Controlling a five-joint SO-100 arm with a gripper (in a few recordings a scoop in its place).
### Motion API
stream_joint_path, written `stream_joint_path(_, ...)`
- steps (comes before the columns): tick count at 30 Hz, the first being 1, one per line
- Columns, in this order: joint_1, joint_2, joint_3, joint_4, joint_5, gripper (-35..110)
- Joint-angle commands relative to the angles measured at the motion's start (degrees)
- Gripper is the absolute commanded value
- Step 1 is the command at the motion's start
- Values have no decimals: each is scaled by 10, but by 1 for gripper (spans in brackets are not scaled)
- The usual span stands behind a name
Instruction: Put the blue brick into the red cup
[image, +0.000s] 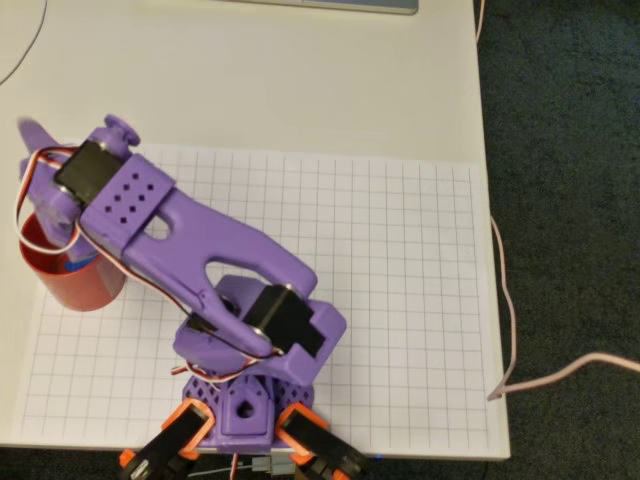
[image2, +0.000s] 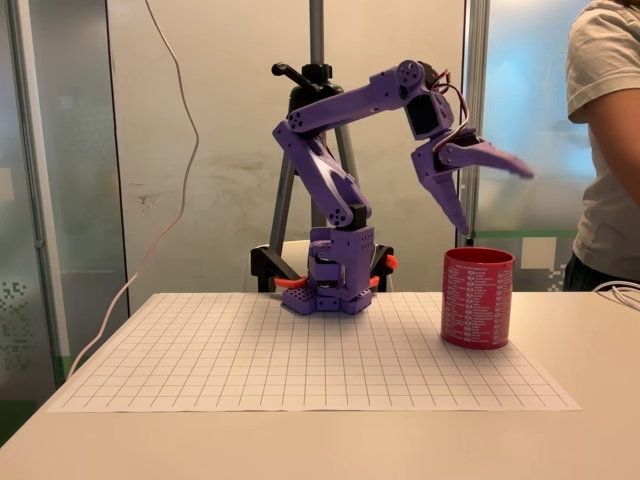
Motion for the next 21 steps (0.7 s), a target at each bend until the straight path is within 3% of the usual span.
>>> stream_joint_path(1,-9,24,-18,4,5,0)
stream_joint_path(14,0,33,-8,-17,4,0)
stream_joint_path(17,92,46,26,-106,-5,0)
stream_joint_path(21,313,49,54,-241,-36,0)
